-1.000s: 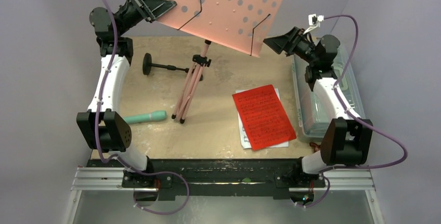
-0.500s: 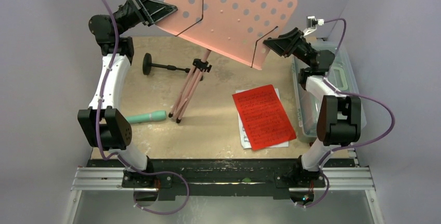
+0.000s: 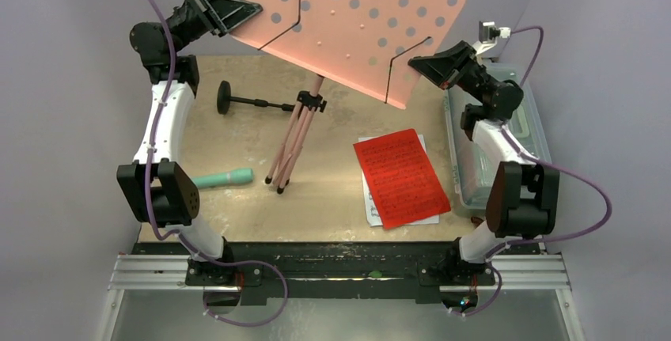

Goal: Set up the instrument practice props

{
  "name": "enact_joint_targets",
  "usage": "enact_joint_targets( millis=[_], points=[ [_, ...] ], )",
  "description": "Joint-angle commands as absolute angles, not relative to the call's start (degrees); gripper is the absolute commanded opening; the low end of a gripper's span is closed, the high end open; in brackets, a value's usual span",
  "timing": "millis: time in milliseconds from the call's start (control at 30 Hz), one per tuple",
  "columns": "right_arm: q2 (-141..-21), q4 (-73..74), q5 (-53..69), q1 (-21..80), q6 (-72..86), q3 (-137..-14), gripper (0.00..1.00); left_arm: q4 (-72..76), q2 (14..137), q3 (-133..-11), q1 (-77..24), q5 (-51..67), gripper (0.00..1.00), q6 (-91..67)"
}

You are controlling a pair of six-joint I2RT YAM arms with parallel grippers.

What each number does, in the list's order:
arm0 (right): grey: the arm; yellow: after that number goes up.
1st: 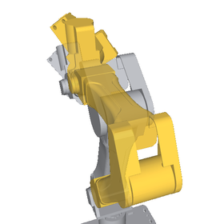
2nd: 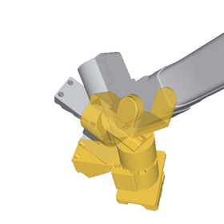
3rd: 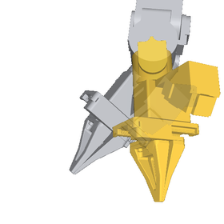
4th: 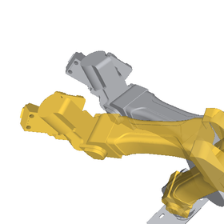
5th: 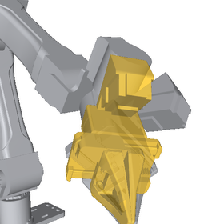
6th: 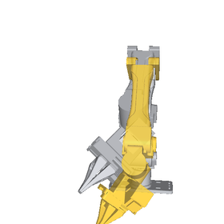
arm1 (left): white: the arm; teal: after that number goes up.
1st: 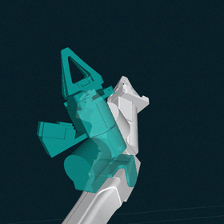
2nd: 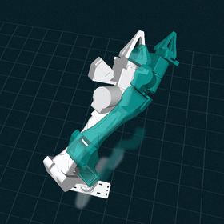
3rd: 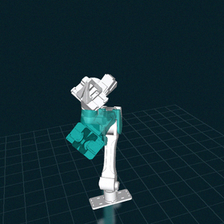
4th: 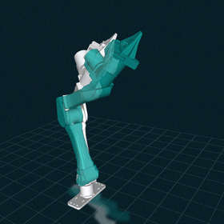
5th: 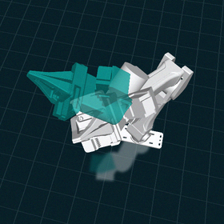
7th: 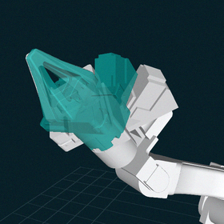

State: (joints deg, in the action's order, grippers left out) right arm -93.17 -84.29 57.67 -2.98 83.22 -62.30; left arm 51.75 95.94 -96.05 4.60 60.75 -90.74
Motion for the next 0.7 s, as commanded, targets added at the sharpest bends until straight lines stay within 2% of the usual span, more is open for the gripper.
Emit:
enact_joint_targets(
  millis=[0,100,233,333,533,667],
  points=[
    [-83.82,-75.05,51.09,-1.68,66.98,-67.3,0.0,53.21,92.48,-100.34,3.16,47.72,0.0,-86.06],
    [-82.04,-67.06,50.12,-1.75,57.51,-71.66,0.0,61.41,94.07,-99.93,3.12,47.79,0.0,-86.99],
    [-81.97,-62.01,51.81,-1.69,52.07,-78.72,0.0,78.58,98.1,-98.19,3.09,47.34,0.0,-97.33],
    [-80.51,-55.13,51.95,-1.52,45.73,-81.22,0.0,85.91,99.66,-94.47,3.13,47.12,0.0,-101.33],
    [-75.9,-51.6,52.39,-0.77,40.08,-75.0,0.0,83.29,96.31,-80.75,3.16,49.24,0.0,-94.35],
    [-73.26,-44.43,50.14,2.26,33.36,-72.73,0.0,73.65,94.68,-73.65,3.79,50.07,0.09,-89.9]
  ],
)
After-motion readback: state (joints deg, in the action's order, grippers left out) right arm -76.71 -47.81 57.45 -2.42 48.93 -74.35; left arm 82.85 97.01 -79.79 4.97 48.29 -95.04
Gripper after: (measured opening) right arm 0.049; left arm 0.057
